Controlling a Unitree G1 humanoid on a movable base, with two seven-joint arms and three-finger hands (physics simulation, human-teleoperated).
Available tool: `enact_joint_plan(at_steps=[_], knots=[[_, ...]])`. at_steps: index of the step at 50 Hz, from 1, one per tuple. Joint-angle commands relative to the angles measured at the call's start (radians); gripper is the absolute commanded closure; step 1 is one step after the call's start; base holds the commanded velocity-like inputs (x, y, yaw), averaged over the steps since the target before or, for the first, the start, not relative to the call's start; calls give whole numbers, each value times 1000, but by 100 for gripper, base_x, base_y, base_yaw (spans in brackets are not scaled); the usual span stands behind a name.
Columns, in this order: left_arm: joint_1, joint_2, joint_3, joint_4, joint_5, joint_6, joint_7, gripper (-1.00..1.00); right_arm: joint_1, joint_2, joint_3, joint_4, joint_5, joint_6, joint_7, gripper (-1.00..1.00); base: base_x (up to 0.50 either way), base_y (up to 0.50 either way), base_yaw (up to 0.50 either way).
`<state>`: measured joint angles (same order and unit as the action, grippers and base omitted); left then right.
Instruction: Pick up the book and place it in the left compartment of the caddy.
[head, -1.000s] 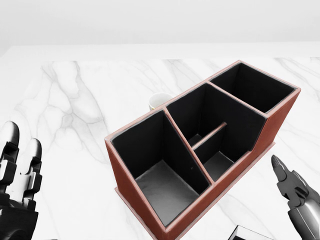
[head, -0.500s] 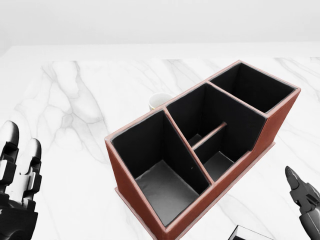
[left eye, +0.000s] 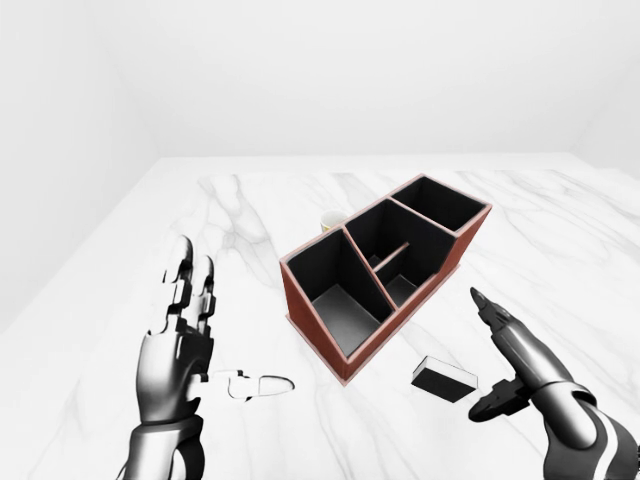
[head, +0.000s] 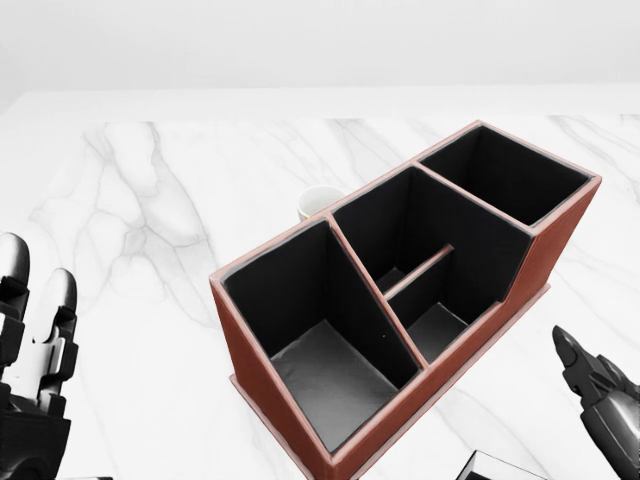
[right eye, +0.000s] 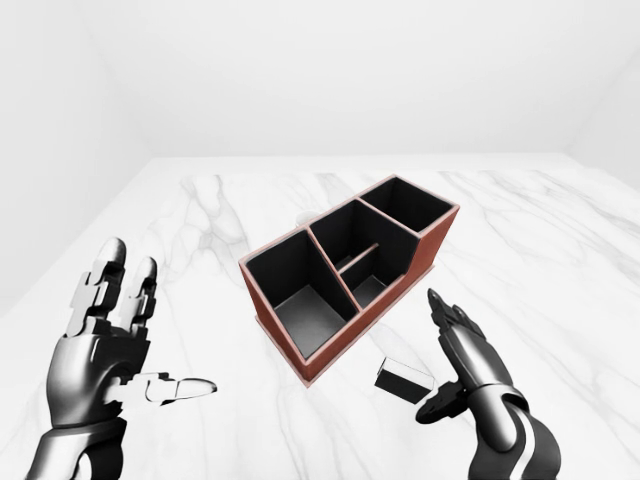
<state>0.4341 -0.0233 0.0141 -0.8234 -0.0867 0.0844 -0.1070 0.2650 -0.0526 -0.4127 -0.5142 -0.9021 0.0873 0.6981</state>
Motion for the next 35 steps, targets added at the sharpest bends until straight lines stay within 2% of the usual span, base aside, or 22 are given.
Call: enact_joint_plan(at_steps=[1, 2, 3, 4, 5, 6, 7, 10, 20, 32, 35], knots=[[12, -1, -1, 34, 0, -18, -4, -100, -12, -32, 28, 71, -1, 0, 0, -100, 0, 0, 0], [-2, 3, 0, 9, 1, 3, 3, -100, -6, -42, 32, 97, -13, 0, 0, -100, 0, 0, 0], [-3, 2, 0, 7, 1, 3, 3, -100, -6, -41, 31, 99, -14, 0, 0, -100, 0, 0, 0], [4, 0, -3, 29, 5, -3, 0, -100, -7, -48, 30, 120, -19, 0, 0, -100, 0, 0, 0], [13, -1, -8, 37, 8, -21, -1, -100, -19, -49, 25, 130, -5, 0, 0, -100, 0, 0, 0], [14, 0, -8, 33, 7, -20, 1, -100, -21, -51, 25, 131, -4, 0, 0, -100, 0, 0, 0], [5, 4, -5, 2, 3, 3, 6, -100, -22, -53, 24, 135, -4, 0, 0, -100, 0, 0, 0], [17, 2, -8, 31, 4, -20, 2, -100, -22, -56, 28, 146, -8, 0, 0, -100, 0, 0, 0], [19, 2, -5, 23, 0, -16, 3, -100, -10, -54, 34, 134, -29, 0, 0, -100, 0, 0, 0], [13, 4, -11, 49, 8, -35, 7, -100, -40, -62, 60, 163, -85, 0, 0, -100, 0, 0, 0], [14, 5, -11, 45, 4, -33, 8, -100, -37, -64, 74, 165, -96, 0, 0, -100, 0, 0, 0]])
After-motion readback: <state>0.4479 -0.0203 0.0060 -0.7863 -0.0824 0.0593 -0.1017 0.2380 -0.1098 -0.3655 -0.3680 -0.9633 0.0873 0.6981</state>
